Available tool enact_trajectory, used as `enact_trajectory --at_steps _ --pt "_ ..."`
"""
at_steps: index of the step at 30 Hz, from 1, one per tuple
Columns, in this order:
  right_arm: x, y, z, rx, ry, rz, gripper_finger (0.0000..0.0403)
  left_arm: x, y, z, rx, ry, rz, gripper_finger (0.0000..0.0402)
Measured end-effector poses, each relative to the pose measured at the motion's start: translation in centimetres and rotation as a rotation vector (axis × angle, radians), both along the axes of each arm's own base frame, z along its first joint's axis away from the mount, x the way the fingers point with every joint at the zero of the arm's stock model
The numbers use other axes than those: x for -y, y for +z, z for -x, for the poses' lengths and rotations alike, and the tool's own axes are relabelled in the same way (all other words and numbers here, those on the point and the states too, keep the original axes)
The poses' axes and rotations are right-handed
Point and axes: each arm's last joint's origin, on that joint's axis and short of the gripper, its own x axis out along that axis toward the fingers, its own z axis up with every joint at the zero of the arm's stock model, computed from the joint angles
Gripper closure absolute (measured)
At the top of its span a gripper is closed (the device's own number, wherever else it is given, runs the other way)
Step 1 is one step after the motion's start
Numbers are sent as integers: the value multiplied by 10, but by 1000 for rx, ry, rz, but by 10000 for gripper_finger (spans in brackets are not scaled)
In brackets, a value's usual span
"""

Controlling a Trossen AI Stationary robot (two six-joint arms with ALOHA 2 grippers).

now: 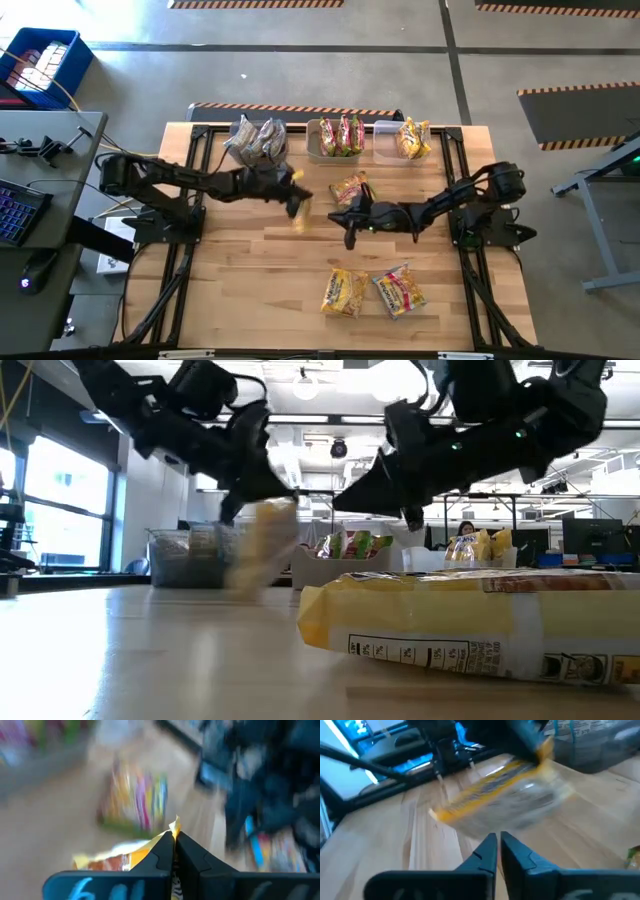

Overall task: Sort Maruchan noodles
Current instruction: Put the left yellow noodle pack into the transparent bin

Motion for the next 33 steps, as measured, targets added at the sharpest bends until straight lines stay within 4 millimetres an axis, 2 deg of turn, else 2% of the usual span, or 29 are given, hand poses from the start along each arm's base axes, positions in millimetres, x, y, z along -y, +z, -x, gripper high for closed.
enact_trajectory --at_steps 4,9,13,16,19,24,33 --pt "6 14 -16 16 -5 -78 343 -10 12 -3 127 91 -79 401" --pt "20 32 -40 -158 -112 -139 235 -14 15 -3 133 228 -181 401" --pt "29 57 -54 -292 -255 -94 145 -15 15 -2 117 304 -226 401" --pt "31 76 -62 -270 -325 -58 105 -15 17 -3 142 317 -233 401" --pt "38 81 -64 -239 -364 -96 93 -15 21 -4 176 305 -245 401" --pt "56 73 -66 -227 -437 -171 91 -14 25 -5 223 279 -240 401" --pt "61 68 -73 -192 -431 -162 91 -16 26 -5 238 271 -246 401"
